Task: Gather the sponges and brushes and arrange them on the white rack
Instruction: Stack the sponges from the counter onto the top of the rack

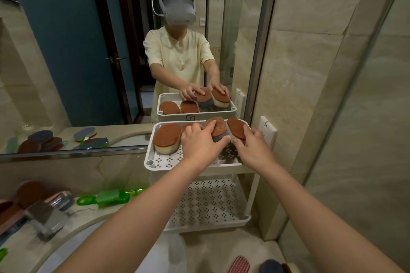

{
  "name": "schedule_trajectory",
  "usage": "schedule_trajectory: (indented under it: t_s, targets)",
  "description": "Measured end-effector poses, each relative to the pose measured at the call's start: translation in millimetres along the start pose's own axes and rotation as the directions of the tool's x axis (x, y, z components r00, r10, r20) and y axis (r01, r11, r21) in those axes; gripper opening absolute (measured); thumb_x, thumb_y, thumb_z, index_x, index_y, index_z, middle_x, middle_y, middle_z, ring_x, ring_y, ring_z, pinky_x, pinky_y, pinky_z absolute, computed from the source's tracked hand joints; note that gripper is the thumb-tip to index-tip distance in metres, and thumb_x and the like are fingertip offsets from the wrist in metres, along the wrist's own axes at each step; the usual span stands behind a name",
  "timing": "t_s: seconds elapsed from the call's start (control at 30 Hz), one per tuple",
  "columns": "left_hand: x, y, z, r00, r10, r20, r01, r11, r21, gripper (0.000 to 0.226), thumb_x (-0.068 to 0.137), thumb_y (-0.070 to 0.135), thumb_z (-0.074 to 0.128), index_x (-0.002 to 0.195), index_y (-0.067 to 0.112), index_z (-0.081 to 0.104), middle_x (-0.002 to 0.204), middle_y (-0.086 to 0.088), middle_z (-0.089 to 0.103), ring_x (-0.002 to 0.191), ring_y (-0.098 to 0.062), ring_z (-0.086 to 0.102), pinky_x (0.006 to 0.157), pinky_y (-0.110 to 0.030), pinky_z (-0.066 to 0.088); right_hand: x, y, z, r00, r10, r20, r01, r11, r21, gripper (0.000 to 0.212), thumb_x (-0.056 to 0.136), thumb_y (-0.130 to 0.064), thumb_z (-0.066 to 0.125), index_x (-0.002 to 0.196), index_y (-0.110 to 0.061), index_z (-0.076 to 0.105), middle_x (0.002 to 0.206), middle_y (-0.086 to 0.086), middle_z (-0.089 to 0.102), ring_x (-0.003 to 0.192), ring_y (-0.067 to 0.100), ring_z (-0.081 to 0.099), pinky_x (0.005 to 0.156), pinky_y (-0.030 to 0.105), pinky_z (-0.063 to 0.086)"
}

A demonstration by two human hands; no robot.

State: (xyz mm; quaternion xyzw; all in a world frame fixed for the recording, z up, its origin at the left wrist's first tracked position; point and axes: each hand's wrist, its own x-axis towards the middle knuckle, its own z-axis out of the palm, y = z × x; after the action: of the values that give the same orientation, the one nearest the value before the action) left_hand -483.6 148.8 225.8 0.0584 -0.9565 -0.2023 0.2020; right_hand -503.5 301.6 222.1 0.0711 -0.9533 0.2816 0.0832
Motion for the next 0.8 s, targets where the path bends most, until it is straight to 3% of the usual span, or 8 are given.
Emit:
schedule_trajectory:
  t_s: [0.23,0.4,0.53,0.67,0.8]
  targets:
    - [9.8,-4.6,6.9,0.996,0.049,0.079,-0.06,0.988,0.144,0.078,0.08,0.075,0.043,0.145,0.032,0.036,0.13,-0.007,0.046,0.124,-0.028,0.035,0.103,-0.041,0.033,7.9,-3.8,5.9,0.999,-0.039,0.021,0.044,0.944,-0.328,0.059,0.098,-0.046,0.038,0.151,-0.022,0.027,0.151,0.009,0.031,0.134,0.03,0.027,0.107,0.045,0.028]
    - [11.3,-3.8,11.8,0.982,0.093,0.163,-0.124,0.973,0.192,0.084,0.083,0.071,0.044,0.151,0.024,0.026,0.138,-0.01,0.039,0.131,-0.029,0.03,0.111,-0.042,0.027,10.9,-6.4,6.5,0.999,-0.033,0.005,0.032,0.912,-0.409,0.06,0.096,-0.046,0.041,0.15,-0.022,0.029,0.151,0.008,0.03,0.134,0.029,0.027,0.108,0.044,0.026]
    - [12.0,-4.8,13.0,0.965,0.101,0.241,-0.149,0.971,0.186,0.071,0.093,0.058,0.039,0.152,0.021,0.026,0.161,-0.007,0.009,0.148,-0.025,0.005,0.12,-0.045,0.007,11.5,-5.8,5.5,0.999,-0.027,0.022,0.034,0.904,-0.426,0.064,0.094,-0.046,0.045,0.151,-0.021,0.03,0.156,0.004,0.023,0.139,0.029,0.022,0.111,0.045,0.023]
    - [14.2,-2.1,14.6,0.963,0.098,0.249,-0.152,0.966,0.207,0.066,0.096,0.053,0.039,0.151,0.019,0.027,0.16,-0.002,0.022,0.148,-0.02,0.011,0.12,-0.045,0.008,9.6,-5.1,4.0,1.0,-0.016,0.016,0.021,0.926,-0.376,0.066,0.089,-0.048,0.044,0.148,-0.02,0.034,0.153,0.005,0.032,0.137,0.028,0.025,0.11,0.045,0.024]
    - [16.4,-2.7,13.6,0.951,0.089,0.296,-0.155,0.966,0.209,0.069,0.096,0.054,0.038,0.153,0.019,0.021,0.162,-0.001,0.015,0.149,-0.02,0.008,0.12,-0.045,0.006,5.7,-4.5,4.7,0.998,-0.032,-0.061,0.014,0.961,-0.276,0.062,0.086,-0.045,0.045,0.143,-0.02,0.043,0.146,0.005,0.041,0.132,0.026,0.029,0.108,0.045,0.027]
